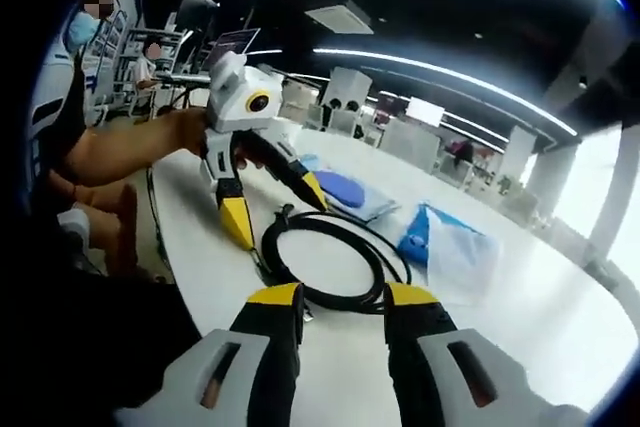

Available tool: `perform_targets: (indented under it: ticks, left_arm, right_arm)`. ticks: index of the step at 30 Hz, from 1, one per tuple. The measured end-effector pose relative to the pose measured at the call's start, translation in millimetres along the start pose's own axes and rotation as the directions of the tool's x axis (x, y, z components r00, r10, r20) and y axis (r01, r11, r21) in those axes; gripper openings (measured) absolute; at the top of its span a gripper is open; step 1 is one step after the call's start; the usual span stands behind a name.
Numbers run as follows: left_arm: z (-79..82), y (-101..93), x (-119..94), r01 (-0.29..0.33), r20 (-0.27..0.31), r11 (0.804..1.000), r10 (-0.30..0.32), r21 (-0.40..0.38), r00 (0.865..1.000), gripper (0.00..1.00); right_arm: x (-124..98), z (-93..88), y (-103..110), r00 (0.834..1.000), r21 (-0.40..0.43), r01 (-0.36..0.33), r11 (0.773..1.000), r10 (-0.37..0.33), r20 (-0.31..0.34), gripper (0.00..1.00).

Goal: Arrange the tabletop items into an orderly group along one side of the table until the central work area is clear of visible clutter.

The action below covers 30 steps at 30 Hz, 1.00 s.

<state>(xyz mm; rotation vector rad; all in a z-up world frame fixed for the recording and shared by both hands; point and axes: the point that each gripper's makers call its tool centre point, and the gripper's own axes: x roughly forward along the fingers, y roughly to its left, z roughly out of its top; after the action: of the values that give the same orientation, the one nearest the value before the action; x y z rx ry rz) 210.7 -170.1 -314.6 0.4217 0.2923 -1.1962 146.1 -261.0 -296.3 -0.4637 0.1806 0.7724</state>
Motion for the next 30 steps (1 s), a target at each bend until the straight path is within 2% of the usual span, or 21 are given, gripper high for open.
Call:
perform_targets:
  ticks: [1, 3, 8, 10, 13, 17, 20, 30]
  left_arm:
    - [0.1, 0.9, 0, -0.002, -0.001, 1.000, 0.002, 0.002, 1.000, 0.68]
    - [1.6, 10.6, 3, 0.005, 0.002, 1.000, -0.005, -0.002, 1.000, 0.73]
    - [3.4, 13.3, 7, 0.018, -0.001, 1.000, -0.018, -0.005, 1.000, 0.88]
    - [3.5, 10.8, 6, 0.020, -0.002, 1.000, -0.020, -0.003, 1.000, 0.91]
    - [5.7, 9.8, 5, 0.028, 0.011, 1.000, -0.028, -0.013, 1.000, 0.92]
    - [4.6, 10.7, 3, 0.022, 0.013, 0.999, -0.022, -0.037, 1.000, 1.00]
    - [5.8, 9.8, 0, 0.016, 0.023, 0.998, -0.015, -0.066, 1.000, 1.00]
    - [3.0, 6.2, 5, 0.009, 0.018, 0.996, -0.007, -0.084, 1.000, 1.00]
  right_arm:
    - [-1, -1.5, 1, 1.000, 0.015, -0.001, 1.000, 0.001, -0.007, 0.37]
    - [-1, -4.1, 1, 1.000, 0.052, 0.002, 0.999, -0.001, -0.016, 0.51]
    - [-1, -10.6, 2, 0.998, 0.070, 0.016, 0.997, -0.012, -0.054, 0.80]
    - [-1, -10.7, -1, 0.998, 0.083, 0.038, 0.996, -0.034, -0.051, 0.86]
    - [-3, -10.7, -3, 0.998, 0.102, 0.049, 0.994, -0.045, -0.044, 0.89]
    - [-5, -11.5, -6, 0.997, 0.124, 0.072, 0.990, -0.068, -0.043, 0.97]
    - [-7, -11.5, -9, 0.996, 0.138, 0.083, 0.987, -0.078, -0.042, 1.00]
    - [-10, -10.4, -7, 0.996, 0.163, 0.078, 0.984, -0.071, -0.048, 1.00]
